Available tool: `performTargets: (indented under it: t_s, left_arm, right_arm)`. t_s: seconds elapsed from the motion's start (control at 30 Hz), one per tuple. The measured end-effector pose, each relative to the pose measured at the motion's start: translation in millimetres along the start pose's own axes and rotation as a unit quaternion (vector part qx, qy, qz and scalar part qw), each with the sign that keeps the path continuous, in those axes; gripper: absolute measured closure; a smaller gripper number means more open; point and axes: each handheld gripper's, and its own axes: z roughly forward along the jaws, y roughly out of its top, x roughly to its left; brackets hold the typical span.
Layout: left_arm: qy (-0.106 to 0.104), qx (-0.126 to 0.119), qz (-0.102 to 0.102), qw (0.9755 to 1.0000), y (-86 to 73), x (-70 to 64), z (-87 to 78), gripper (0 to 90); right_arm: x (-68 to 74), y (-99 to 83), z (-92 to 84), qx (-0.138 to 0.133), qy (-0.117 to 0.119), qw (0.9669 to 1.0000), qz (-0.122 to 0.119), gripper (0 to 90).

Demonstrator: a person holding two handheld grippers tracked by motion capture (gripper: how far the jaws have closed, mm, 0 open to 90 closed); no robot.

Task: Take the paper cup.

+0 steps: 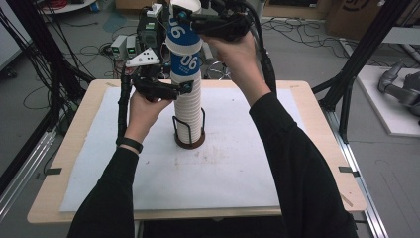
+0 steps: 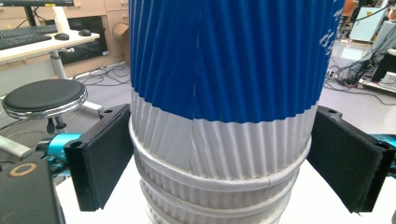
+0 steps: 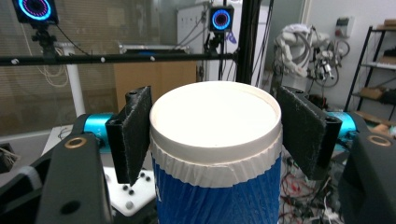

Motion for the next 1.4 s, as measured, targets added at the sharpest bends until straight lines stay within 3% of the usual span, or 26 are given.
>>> performTargets:
  t_s: [0.4,0.67,0.87,1.03,1.33,1.4]
  left_arm:
    - [0.003,0.004,0.002,1.0000,0.9,-1.4,0.2,11.4]
    - [0.006,0.005,0.005,1.0000,1.0,-2.0,-0.3,11.4]
    - [0.007,0.004,0.005,1.0000,0.6,-2.5,-0.4,11.4]
    - [0.009,0.003,0.005,0.9999,0.1,-2.8,-0.4,11.4]
    - [0.011,0.002,0.006,0.9999,-0.5,-3.4,0.0,11.4]
    - [0.012,0.002,0.006,0.9999,-0.8,-3.6,0.0,11.3]
  right_arm:
    - [5.5,13.5,-30.3,-0.001,0.014,0.9999,-0.010,31.1]
    - [10.7,1.8,-59.6,0.012,0.033,0.9993,-0.015,31.1]
    - [14.7,-17.8,-81.0,0.016,0.052,0.9984,-0.014,31.1]
    - [15.7,-46.0,-99.7,0.025,0.058,0.9980,-0.007,31.1]
    - [7.8,-102.1,-129.9,0.043,0.047,0.9978,0.016,31.1]
    - [7.0,-111.6,-134.8,0.046,0.039,0.9981,0.011,31.1]
